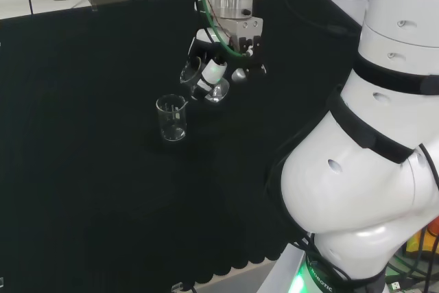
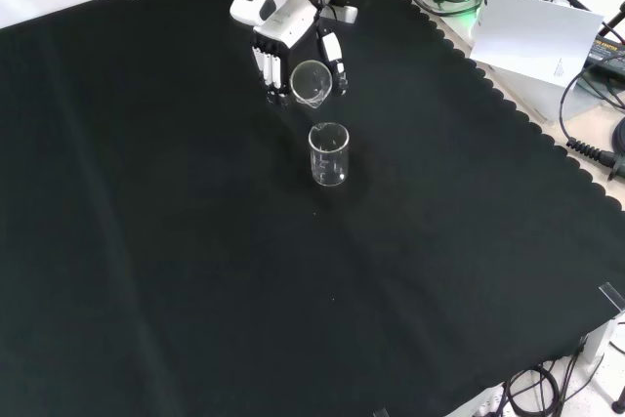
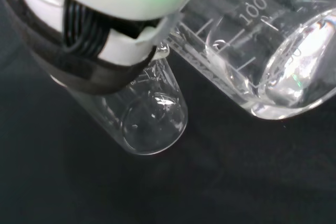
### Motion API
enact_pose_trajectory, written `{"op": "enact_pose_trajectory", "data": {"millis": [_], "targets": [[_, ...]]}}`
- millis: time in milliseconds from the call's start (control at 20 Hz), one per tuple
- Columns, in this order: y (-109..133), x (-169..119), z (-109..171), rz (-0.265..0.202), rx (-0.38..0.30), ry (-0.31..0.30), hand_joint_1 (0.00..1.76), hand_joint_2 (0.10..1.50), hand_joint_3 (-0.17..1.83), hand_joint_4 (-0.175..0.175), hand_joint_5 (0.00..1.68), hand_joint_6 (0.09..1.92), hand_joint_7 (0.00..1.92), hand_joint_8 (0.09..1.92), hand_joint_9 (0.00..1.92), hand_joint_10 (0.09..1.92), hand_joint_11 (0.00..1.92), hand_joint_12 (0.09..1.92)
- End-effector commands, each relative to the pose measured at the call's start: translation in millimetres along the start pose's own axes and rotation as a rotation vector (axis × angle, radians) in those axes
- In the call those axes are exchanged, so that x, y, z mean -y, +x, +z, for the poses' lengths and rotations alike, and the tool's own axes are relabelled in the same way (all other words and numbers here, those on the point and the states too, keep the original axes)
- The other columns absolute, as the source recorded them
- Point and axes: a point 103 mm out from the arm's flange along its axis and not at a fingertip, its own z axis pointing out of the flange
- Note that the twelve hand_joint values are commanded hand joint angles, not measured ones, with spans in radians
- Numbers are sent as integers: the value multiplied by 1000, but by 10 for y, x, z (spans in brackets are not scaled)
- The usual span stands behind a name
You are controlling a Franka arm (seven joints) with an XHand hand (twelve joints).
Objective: Pour the water from the handheld beaker into the one on the table.
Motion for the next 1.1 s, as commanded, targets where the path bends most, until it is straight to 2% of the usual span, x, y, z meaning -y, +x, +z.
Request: {"op": "enact_pose_trajectory", "data": {"millis": [50,500,750,1100], "targets": [[109,-53,1,0,70,38,1313,614,751,-175,1220,775,1281,746,1570,659,1263,838],[179,-86,-27,30,172,95,1311,610,770,-175,1207,808,1267,780,1566,681,1257,857],[211,-77,-65,57,233,106,1311,606,778,-175,1205,815,1265,787,1571,690,1257,863],[294,-96,-66,68,327,151,1311,604,785,-175,1202,822,1263,795,1571,697,1256,868]]}}
